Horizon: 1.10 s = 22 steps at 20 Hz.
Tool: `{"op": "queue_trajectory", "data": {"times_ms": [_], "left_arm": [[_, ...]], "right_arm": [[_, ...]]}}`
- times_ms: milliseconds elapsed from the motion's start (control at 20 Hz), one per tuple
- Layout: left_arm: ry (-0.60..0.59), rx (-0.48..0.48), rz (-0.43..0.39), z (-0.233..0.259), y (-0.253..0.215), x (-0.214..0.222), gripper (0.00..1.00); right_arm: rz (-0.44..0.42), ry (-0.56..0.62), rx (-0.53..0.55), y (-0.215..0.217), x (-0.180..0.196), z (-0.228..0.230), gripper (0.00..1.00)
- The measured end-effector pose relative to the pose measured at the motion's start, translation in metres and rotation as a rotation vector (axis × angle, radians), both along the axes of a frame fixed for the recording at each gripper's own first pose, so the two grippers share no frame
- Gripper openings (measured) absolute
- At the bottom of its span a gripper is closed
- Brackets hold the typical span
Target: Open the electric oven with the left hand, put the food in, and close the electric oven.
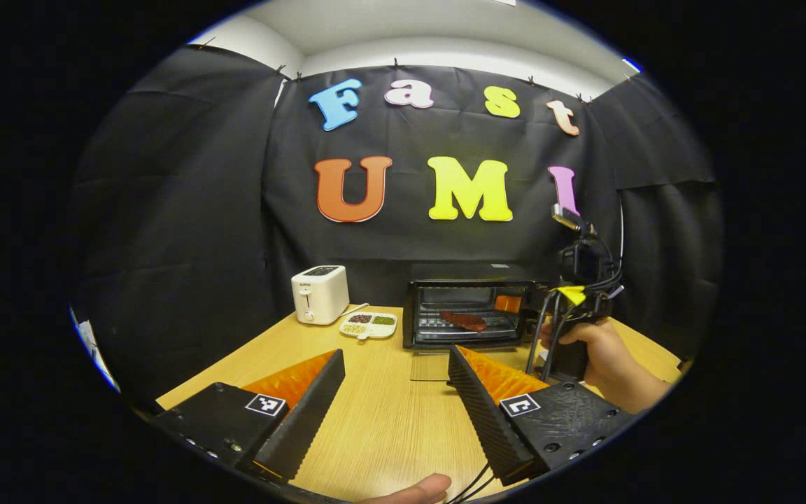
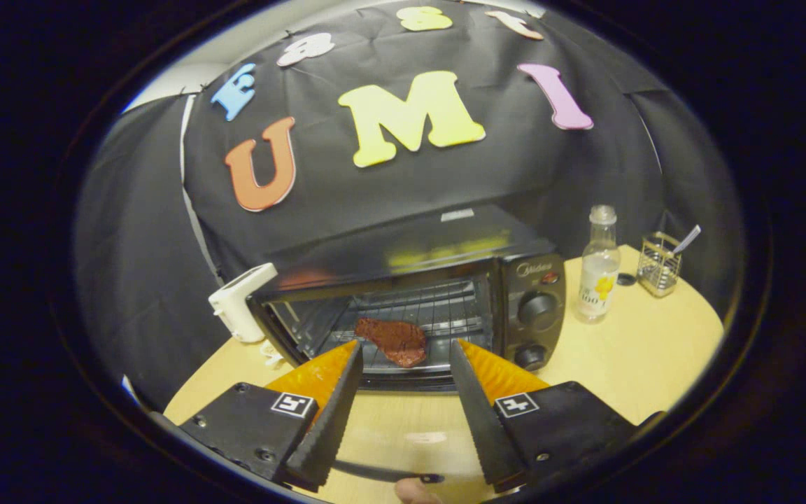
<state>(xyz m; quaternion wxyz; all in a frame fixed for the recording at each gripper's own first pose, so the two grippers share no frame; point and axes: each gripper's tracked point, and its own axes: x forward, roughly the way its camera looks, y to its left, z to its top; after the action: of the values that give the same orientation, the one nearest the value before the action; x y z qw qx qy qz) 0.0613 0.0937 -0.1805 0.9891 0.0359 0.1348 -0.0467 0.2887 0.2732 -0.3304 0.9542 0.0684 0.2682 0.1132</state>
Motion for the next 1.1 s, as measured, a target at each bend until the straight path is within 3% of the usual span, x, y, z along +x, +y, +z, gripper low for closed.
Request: {"op": "queue_trajectory", "data": {"times_ms": [150,500,700,1050,1100], "left_arm": [[0.008,-0.005,-0.037,-0.010,-0.019,0.004,0.95],[0.133,-0.062,-0.072,-0.080,-0.062,0.032,0.95],[0.216,-0.098,-0.120,-0.119,-0.091,0.043,0.96],[0.335,-0.033,-0.186,-0.176,-0.138,0.059,0.96],[0.376,0.033,-0.183,-0.200,-0.146,0.078,0.96]], "right_arm": [[0.025,-0.075,-0.040,-0.021,-0.031,0.045,0.99],[0.017,-0.252,-0.077,-0.076,-0.100,0.153,0.99],[-0.037,-0.336,-0.086,-0.126,-0.119,0.198,0.98],[-0.122,-0.435,-0.117,-0.196,-0.139,0.232,0.98],[-0.132,-0.440,-0.099,-0.217,-0.141,0.225,0.98]]}}
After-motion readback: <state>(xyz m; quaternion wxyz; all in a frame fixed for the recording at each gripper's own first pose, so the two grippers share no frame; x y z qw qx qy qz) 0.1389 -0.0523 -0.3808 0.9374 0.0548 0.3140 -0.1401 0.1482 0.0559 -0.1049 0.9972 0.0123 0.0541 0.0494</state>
